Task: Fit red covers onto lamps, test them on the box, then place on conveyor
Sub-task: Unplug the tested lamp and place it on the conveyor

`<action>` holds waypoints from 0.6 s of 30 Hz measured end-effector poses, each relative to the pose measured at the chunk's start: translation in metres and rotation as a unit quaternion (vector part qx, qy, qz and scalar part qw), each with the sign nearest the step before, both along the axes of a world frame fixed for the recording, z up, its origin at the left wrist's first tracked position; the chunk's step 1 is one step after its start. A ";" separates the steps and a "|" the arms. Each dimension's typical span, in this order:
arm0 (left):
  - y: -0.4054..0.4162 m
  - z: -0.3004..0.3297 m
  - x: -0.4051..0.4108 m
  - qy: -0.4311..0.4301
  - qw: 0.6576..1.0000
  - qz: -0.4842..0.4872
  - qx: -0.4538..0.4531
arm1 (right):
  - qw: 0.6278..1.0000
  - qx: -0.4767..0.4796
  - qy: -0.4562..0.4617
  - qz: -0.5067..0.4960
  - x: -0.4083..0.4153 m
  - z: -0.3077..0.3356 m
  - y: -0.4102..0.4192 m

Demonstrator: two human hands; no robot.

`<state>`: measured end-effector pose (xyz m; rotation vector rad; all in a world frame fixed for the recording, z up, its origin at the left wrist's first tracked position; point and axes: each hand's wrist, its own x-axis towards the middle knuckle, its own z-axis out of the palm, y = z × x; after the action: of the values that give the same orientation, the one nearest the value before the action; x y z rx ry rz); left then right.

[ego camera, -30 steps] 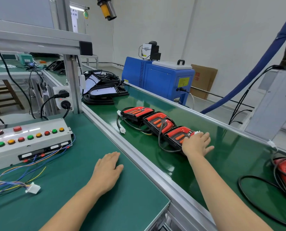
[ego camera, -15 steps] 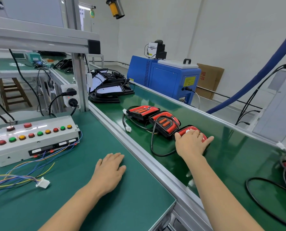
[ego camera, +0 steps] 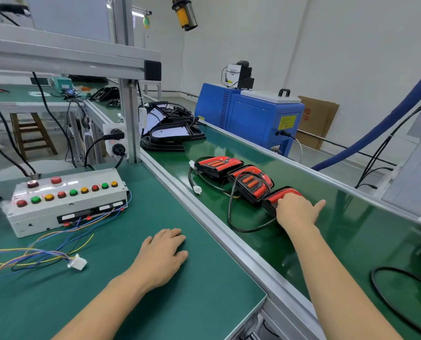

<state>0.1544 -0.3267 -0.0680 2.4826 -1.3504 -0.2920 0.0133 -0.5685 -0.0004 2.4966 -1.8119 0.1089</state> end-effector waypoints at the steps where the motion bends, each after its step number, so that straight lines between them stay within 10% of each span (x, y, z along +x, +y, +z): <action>1: 0.001 0.000 0.000 0.000 1.000 -0.001 0.001 | 1.000 -0.013 -0.001 -0.003 0.000 -0.003 0.000; 18: 0.020 0.007 -0.003 0.018 1.000 0.004 0.017 | 0.983 -0.006 -0.088 0.160 0.018 -0.018 0.023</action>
<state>0.1517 -0.3068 -0.0610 2.4978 -1.3319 -0.3578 0.0308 -0.5454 -0.0184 2.8290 -1.4353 0.3625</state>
